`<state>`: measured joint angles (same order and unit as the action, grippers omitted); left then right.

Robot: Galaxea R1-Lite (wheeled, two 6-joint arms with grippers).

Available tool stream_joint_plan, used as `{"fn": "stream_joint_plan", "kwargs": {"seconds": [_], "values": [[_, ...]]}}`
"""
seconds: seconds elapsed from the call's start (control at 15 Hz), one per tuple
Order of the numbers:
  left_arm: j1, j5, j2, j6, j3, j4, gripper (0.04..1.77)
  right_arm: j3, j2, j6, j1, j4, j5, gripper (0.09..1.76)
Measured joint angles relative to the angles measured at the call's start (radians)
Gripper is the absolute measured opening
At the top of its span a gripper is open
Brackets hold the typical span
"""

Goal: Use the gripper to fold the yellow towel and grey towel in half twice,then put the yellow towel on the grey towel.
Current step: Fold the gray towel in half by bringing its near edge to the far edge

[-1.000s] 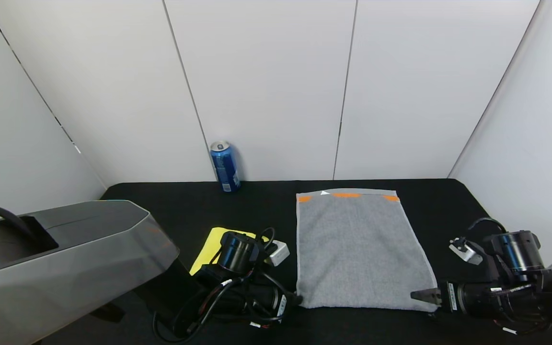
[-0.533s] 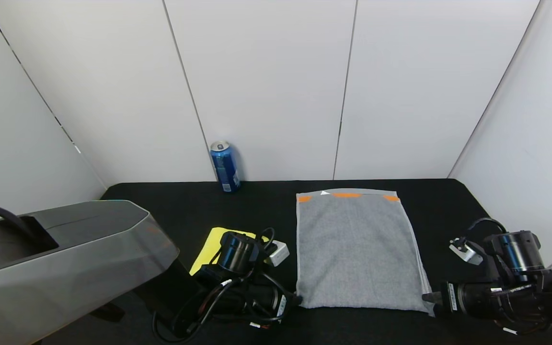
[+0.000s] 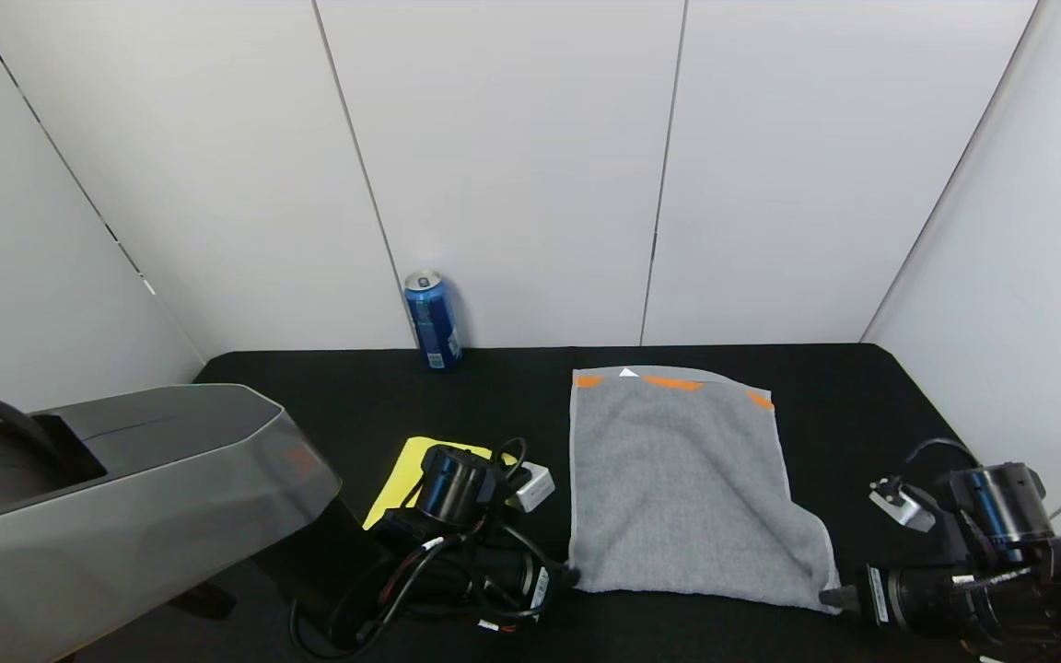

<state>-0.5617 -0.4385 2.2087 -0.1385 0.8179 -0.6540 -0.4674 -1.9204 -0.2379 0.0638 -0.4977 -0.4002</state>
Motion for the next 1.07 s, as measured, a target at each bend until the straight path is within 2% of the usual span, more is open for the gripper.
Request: {"fn": "stream_joint_plan", "kwargs": {"seconds": [0.33, 1.07], "values": [[0.012, 0.001, -0.060, -0.004, -0.021, 0.007, 0.10, -0.038, 0.048, -0.007, -0.021, 0.009, -0.001, 0.11], [0.022, 0.003, -0.251, 0.000, -0.133, 0.030, 0.10, -0.013, 0.189, -0.013, -0.027, 0.053, -0.003, 0.11]]}}
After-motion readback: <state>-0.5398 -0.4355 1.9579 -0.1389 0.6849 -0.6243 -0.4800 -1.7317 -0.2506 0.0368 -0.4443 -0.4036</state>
